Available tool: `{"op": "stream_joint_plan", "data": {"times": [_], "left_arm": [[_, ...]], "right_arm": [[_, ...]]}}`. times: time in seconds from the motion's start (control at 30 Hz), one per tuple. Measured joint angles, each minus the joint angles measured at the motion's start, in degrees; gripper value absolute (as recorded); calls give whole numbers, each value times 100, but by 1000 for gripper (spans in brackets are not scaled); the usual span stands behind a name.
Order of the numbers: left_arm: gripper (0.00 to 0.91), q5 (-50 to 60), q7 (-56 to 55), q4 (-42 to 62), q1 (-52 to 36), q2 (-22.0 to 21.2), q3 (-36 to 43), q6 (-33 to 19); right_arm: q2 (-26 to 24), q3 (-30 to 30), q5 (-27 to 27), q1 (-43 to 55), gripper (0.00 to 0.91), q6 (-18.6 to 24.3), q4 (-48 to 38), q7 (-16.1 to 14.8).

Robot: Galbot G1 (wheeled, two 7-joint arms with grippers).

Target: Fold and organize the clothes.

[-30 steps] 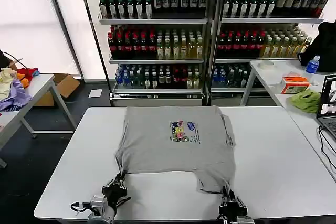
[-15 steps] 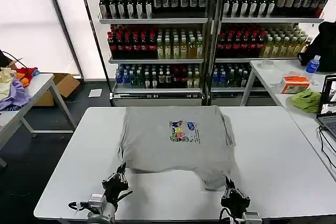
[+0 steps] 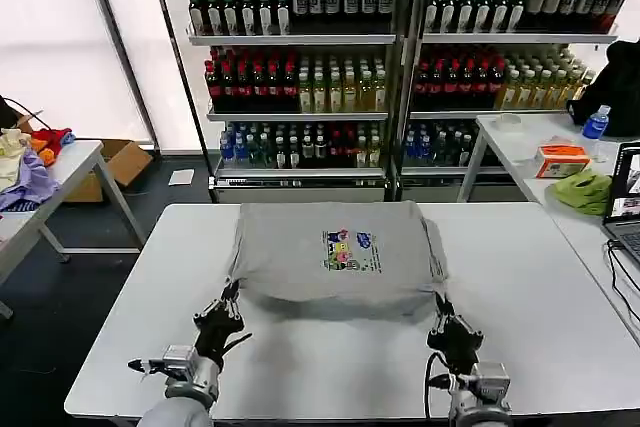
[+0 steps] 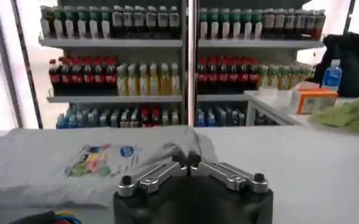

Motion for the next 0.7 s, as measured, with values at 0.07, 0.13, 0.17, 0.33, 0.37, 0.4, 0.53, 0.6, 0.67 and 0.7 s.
{"op": "stream_joint_plan", "data": {"times": [0.07, 0.13, 0.17, 0.33, 0.37, 0.4, 0.53, 0.6, 0.67, 0.7], "left_arm": [[0, -73, -3, 103, -154, 38, 15, 9], [0, -142, -7, 232, -312, 72, 29, 25], [0, -184, -24, 314, -404, 90, 39, 32], [0, -370, -41, 759, -879, 176, 100, 78], [0, -395, -39, 848, -968, 193, 113, 87], [0, -415, -43, 937, -1061, 207, 125, 94], [0, -486, -42, 1309, -1443, 263, 212, 123], [10, -511, -38, 1472, -1608, 281, 253, 136], [907, -537, -32, 1648, -1776, 283, 300, 151], [907, -557, -22, 1741, -1861, 283, 322, 163]], "right_arm": [[-28, -36, 70, 274, 0, -47, -205, -6], [-44, -69, 128, 564, 0, -86, -419, -12], [-45, -89, 159, 706, 0, -109, -532, -13], [-22, -204, 252, 1437, 0, -188, -1129, -71], [-13, -220, 257, 1568, 0, -198, -1248, -86], [-4, -235, 261, 1690, 0, -209, -1357, -102], [14, -298, 285, 2154, 0, -278, -1799, -130], [15, -336, 287, 2347, 0, -332, -1988, -143], [19, -381, 295, 2511, 423, -401, -2171, -163], [18, -401, 300, 2572, 907, -436, -2247, -167]]}}
